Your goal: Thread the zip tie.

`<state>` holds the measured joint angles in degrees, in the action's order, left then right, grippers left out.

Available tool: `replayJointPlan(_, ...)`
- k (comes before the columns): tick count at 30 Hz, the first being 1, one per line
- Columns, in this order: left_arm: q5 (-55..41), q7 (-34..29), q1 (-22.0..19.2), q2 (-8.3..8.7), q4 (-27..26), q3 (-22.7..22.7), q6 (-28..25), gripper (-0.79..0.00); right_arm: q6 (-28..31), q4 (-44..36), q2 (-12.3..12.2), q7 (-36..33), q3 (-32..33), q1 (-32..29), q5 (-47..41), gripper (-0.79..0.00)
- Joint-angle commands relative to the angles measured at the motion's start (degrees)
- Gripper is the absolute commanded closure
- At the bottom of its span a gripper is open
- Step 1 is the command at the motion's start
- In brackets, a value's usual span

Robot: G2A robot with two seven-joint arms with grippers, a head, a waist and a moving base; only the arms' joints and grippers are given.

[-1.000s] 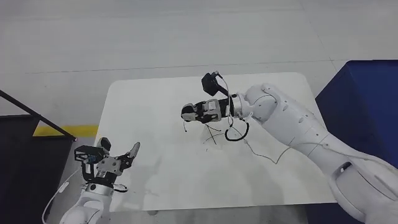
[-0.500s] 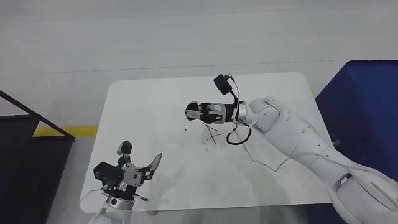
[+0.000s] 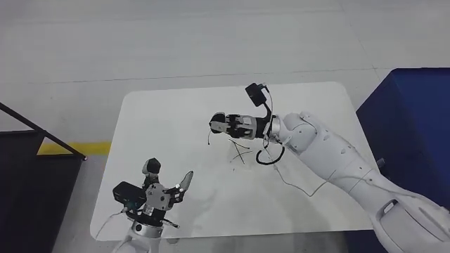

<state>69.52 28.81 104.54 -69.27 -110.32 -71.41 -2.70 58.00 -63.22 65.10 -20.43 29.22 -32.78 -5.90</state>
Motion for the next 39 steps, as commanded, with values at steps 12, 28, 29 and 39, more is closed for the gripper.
replayJointPlan(12, 4.4, 8.8, -7.3, -3.04, 5.5, 14.4, 9.1, -0.785, -1.0, -2.7, 0.2, -3.6, 1.0, -3.3, -3.2, 0.0)
replayJointPlan(28, 12.0, 5.5, -11.6, -4.83, 8.3, 17.0, 19.2, -0.379, -2.3, -6.9, -0.7, -9.0, 5.6, -7.1, -4.8, 0.0)
replayJointPlan(29, 11.4, 5.7, -11.5, -4.94, 8.1, 17.1, 19.1, -0.366, -2.4, -7.0, -0.8, -9.5, 5.8, -7.2, -4.9, 0.0)
replayJointPlan(39, 10.7, 5.9, -10.8, -5.52, 7.0, 16.8, 20.1, -0.225, -3.1, -8.6, -0.9, -12.7, 7.9, -8.5, -6.3, 0.0)
